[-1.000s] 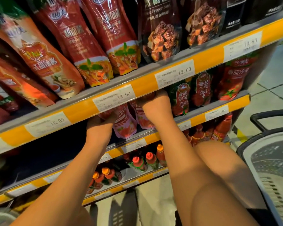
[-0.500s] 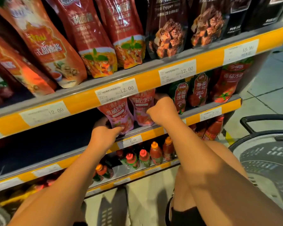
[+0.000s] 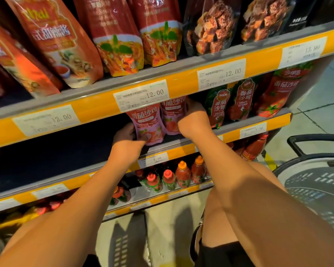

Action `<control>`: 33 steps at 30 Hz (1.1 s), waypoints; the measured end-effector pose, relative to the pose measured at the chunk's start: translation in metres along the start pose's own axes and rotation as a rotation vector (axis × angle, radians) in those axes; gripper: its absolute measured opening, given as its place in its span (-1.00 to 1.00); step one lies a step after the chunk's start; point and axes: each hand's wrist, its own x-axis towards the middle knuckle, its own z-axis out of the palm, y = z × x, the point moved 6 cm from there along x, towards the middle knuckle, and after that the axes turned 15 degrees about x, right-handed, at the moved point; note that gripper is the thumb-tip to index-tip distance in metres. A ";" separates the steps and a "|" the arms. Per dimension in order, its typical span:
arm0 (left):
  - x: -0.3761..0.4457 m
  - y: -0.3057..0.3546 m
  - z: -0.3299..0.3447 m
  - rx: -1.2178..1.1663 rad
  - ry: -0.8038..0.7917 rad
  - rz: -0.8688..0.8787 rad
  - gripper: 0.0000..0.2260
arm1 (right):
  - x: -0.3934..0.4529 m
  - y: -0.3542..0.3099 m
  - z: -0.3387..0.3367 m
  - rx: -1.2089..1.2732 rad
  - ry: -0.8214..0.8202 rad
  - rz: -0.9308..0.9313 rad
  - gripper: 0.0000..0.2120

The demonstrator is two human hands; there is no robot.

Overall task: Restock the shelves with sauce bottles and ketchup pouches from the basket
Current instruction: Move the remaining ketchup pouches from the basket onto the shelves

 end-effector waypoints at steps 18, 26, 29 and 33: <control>0.027 0.008 0.017 0.135 0.017 0.123 -0.63 | 0.023 0.004 0.019 -0.035 0.096 -0.011 -0.68; 0.033 0.012 0.016 0.160 0.040 0.129 -0.65 | 0.033 0.003 0.023 -0.011 0.086 -0.005 -0.49; 0.036 0.012 0.016 0.158 0.040 0.112 -0.63 | 0.033 0.003 0.025 -0.068 0.074 0.007 -0.50; 0.035 0.013 0.017 0.162 0.046 0.105 -0.64 | 0.031 0.001 0.025 -0.084 0.066 0.052 -0.52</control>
